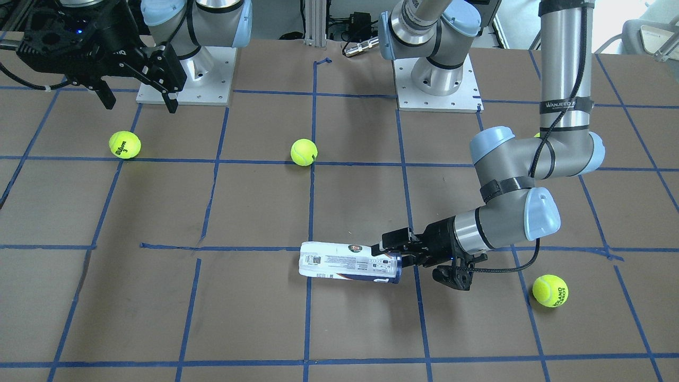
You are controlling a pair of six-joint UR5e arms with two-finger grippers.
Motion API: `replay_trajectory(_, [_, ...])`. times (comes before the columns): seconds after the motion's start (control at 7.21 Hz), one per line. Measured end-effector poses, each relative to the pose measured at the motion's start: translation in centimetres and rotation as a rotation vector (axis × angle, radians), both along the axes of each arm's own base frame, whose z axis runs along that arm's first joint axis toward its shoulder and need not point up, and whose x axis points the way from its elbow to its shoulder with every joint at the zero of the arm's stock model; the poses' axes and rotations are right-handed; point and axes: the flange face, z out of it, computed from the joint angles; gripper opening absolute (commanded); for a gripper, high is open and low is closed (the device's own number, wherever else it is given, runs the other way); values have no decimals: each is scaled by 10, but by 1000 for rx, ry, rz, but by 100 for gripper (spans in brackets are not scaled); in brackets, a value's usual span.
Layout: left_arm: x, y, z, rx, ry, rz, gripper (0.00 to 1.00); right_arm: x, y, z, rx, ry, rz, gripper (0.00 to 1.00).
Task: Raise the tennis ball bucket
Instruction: 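Grasp the can's closed end with the left gripper and lift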
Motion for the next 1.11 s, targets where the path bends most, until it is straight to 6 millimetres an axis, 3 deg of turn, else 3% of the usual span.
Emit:
replay_trajectory(0.14, [0, 0, -3, 9, 2, 3, 90, 0, 0, 0, 0, -1, 1, 100])
replay_trajectory(0.55, [-4, 0, -4, 20, 3, 9, 85, 0, 1, 0, 0, -3, 1, 100])
replay_trajectory(0.69, [-10, 1, -4, 26, 2, 4, 75, 0, 1, 0, 0, -3, 2, 100])
replay_trajectory(0.97, [-21, 4, -4, 47, -9, 5, 27, 0, 1, 0, 0, -2, 5, 100])
replay_trajectory(1.11, [-22, 3, -3, 54, -13, 14, 13, 0, 1, 0, 1, -2, 5, 100])
